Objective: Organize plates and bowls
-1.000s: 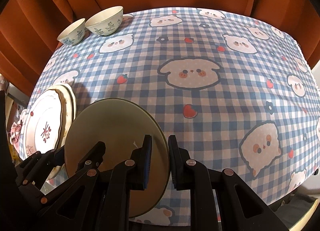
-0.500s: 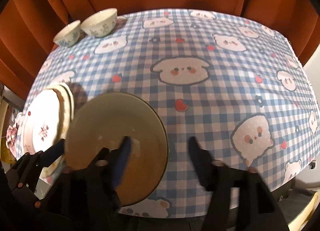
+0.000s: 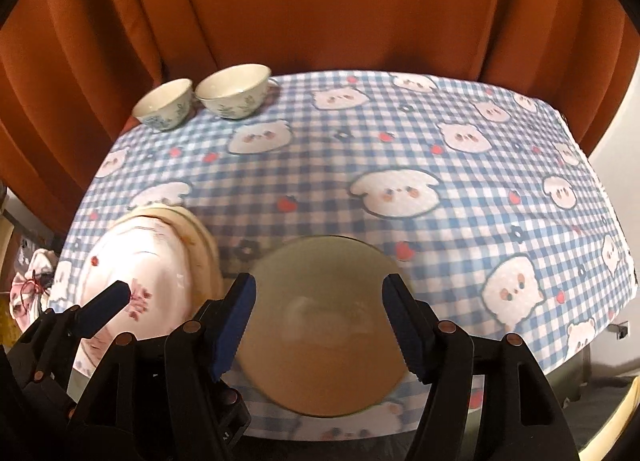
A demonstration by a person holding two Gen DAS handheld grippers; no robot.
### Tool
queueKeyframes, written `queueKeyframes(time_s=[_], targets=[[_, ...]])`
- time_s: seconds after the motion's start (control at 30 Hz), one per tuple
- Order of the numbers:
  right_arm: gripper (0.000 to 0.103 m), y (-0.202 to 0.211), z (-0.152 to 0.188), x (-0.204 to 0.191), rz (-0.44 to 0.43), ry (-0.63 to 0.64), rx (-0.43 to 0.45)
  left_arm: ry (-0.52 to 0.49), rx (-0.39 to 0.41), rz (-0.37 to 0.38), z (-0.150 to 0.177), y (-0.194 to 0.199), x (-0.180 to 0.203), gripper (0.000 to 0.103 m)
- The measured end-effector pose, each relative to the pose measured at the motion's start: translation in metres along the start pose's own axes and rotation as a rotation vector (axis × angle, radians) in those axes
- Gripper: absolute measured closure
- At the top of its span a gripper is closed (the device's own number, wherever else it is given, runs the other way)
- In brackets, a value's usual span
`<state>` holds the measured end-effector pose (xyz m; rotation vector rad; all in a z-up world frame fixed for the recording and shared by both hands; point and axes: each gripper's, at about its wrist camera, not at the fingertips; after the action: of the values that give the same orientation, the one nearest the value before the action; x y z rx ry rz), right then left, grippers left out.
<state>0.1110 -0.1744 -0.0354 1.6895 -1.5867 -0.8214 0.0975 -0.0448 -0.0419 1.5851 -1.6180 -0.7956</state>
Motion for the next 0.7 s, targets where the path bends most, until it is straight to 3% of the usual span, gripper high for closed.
queueKeyframes(time_s=[0.33,0.43,0.5,0.7], targets=[[0.034,-0.001,-0.006,-0.08,-0.001,0.014,0.006,0.016,-0.002,-0.008,-0.005,-0.001,-0.081,0.027],[0.034,-0.006,-0.011,-0.103,-0.036,0.007,0.012,0.027,0.008,-0.012,-0.01,-0.004,-0.102,0.027],[0.034,-0.01,-0.016,-0.119,-0.04,0.018,0.019,0.025,0.026,-0.032,-0.019,-0.007,-0.117,0.033],[0.033,-0.018,-0.046,-0.155,-0.081,0.025,0.062,0.012,0.068,-0.054,-0.055,-0.012,-0.146,0.034]])
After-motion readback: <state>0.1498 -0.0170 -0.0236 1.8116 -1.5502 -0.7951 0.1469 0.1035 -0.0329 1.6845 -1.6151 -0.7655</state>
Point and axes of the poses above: each gripper's, at about its wrist camera, not at the fingertips, and y roughly against the way its jaws point, x to its right, z to its underside, and after that the axes turned 3 degrees about z, right-handed
